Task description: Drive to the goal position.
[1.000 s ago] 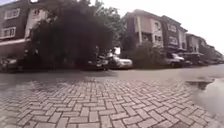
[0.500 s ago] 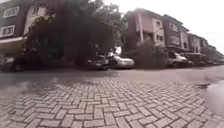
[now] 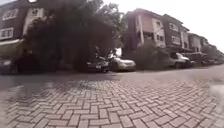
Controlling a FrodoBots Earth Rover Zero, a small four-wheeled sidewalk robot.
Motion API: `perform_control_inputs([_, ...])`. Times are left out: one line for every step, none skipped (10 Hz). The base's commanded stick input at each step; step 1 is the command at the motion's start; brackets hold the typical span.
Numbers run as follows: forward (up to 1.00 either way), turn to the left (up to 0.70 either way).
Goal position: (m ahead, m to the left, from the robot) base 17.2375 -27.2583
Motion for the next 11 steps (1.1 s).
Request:
perform_control_inputs([0.69,-0.35])
perform_control_inputs([0.69,-0.35])
perform_control_inputs([0.69,-0.35])
perform_control_inputs([0.69,-0.35])
perform_control_inputs([0.69,-0.35])
perform_control_inputs([0.69,-0.35])
perform_control_inputs([0.69,-0.35])
perform_control_inputs([0.69,-0.35])
perform_control_inputs([0.69,0.03])
perform_control_inputs([0.69,0.03])
perform_control_inputs([0.69,0.03])
